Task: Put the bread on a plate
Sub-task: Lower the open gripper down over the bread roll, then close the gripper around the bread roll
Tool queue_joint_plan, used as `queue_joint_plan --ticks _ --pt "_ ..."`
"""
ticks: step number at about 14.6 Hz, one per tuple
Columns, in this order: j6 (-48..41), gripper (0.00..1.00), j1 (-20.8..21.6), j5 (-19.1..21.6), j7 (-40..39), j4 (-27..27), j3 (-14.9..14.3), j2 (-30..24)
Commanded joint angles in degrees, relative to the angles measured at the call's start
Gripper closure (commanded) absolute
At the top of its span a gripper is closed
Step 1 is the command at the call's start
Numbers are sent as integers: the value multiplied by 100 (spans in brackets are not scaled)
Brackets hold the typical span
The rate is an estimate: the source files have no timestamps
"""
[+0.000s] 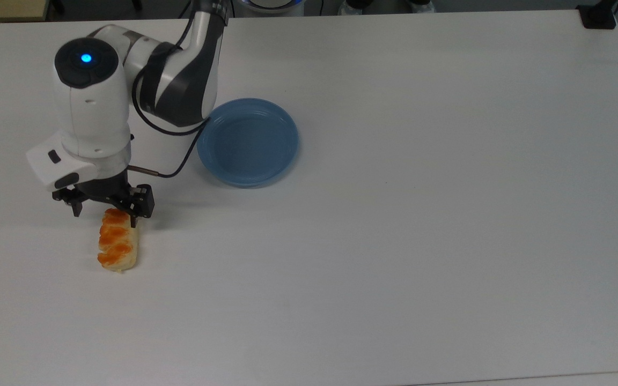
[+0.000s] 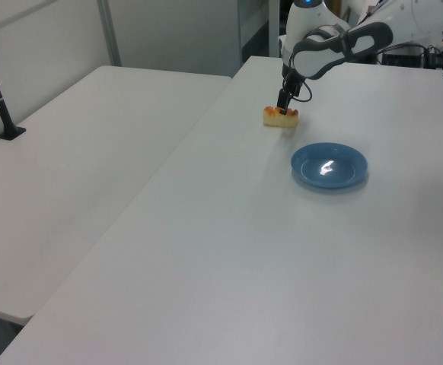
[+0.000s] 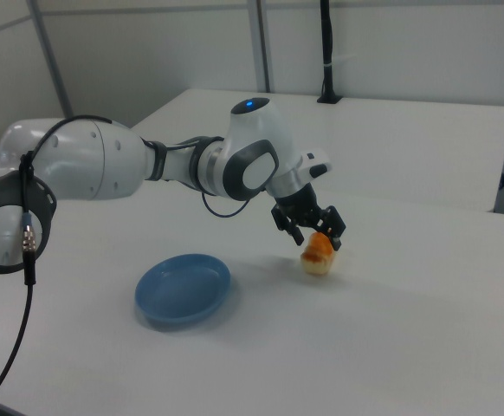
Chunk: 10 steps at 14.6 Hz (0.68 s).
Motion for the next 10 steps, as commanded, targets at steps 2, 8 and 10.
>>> queue_joint_plan --ticks 2,8,10 --pt "35 0 98 151 -39 268 -120 231" --pt "351 0 107 151 119 294 -94 450" --pt "352 0 116 151 128 303 -85 468"
